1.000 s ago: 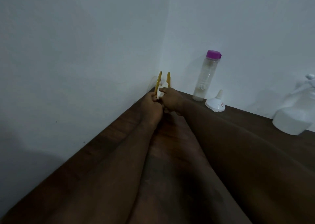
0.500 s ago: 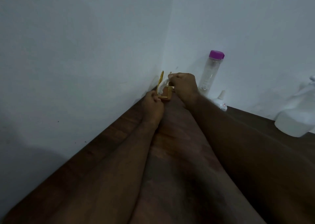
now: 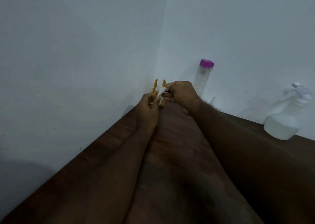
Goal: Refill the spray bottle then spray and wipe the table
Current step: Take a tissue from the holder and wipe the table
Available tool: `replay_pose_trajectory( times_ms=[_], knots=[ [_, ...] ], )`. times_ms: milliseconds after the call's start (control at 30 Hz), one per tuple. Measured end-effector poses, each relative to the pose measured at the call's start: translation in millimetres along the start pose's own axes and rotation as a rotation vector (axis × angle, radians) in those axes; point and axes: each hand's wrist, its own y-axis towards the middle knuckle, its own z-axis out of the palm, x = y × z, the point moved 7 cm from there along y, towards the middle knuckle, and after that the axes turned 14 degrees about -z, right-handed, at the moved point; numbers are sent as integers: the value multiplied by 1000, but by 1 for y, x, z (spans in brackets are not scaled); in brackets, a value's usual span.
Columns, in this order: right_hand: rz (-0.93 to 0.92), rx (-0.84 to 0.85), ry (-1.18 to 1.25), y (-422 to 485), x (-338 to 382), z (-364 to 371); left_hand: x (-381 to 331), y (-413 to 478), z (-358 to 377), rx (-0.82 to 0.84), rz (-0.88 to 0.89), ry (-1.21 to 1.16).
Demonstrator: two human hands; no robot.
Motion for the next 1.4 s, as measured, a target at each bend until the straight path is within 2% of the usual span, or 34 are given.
replay_pose_trajectory(
  times_ms=[133, 300, 433, 600, 767, 867, 933, 1000, 1067, 1100, 1167, 1200, 1267, 1333, 1400],
  knots=[
    [10, 25, 4, 2, 2, 7, -2, 2, 0, 4, 31, -61],
    [-74, 137, -52, 1, 5, 14, -4, 3, -2, -73, 79, -73],
    [-164, 82, -136, 0, 6, 8, -4, 6, -1, -111, 50, -72],
    [-183, 39, -86, -1, 10, 1, -8, 5, 0, -148, -6, -101],
    [-112, -49, -123, 4, 22, -20, -5, 7, -10, -249, -116, -127],
    [24, -100, -108, 7, 16, -43, -1, 14, -20, -296, -162, -143],
    [151, -142, -202, 4, 1, -67, 1, 17, -23, -312, -196, -131],
    [190, -108, -465, 0, -11, -89, 1, 18, -23, -301, -224, -107],
    [97, -15, -855, 1, -13, -96, 1, 19, -19, -264, -256, -103],
    [11, 10, -921, 2, -10, -91, 2, 19, -17, -236, -279, -117],
    [-46, 93, -758, 1, -8, -69, 7, 21, -10, -161, -368, -184],
    [1, 149, -627, 0, -12, -57, 10, 21, -5, -96, -439, -261],
    [209, 227, -301, -7, -29, -35, 18, 18, 11, 100, -609, -500],
    [325, 231, 11, -14, -42, -20, 22, 12, 24, 283, -734, -748],
    [286, 179, 119, -11, -48, -14, 28, 9, 24, 308, -791, -730]
  ],
)
